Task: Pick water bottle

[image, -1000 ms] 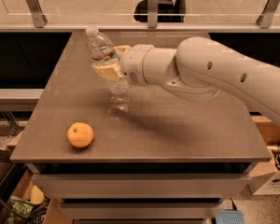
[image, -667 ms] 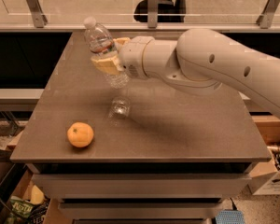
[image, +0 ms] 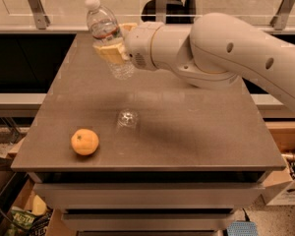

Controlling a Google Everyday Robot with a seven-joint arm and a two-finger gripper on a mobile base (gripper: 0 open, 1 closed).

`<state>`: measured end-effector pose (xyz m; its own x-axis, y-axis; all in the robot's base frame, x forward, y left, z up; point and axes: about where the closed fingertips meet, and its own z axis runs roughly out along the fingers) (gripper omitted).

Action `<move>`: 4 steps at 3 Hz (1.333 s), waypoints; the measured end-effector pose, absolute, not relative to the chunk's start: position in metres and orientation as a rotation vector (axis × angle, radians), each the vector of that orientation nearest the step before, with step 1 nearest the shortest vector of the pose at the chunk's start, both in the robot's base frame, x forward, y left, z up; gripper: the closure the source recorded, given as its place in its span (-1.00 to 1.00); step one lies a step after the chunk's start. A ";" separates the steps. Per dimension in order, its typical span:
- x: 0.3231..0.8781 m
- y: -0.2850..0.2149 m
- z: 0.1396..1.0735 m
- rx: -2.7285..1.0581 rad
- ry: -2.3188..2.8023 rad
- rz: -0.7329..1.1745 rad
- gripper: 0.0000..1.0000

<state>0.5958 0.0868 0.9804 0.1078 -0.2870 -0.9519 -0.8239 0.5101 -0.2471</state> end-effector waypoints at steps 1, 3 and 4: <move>0.597 0.087 0.999 -1.006 1.458 0.493 1.00; 0.603 0.090 1.040 -0.979 1.471 0.401 1.00; 0.603 0.090 1.040 -0.979 1.471 0.401 1.00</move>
Offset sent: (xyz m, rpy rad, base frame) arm 0.0127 -0.0014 0.0532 -0.0174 -0.0204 -0.1046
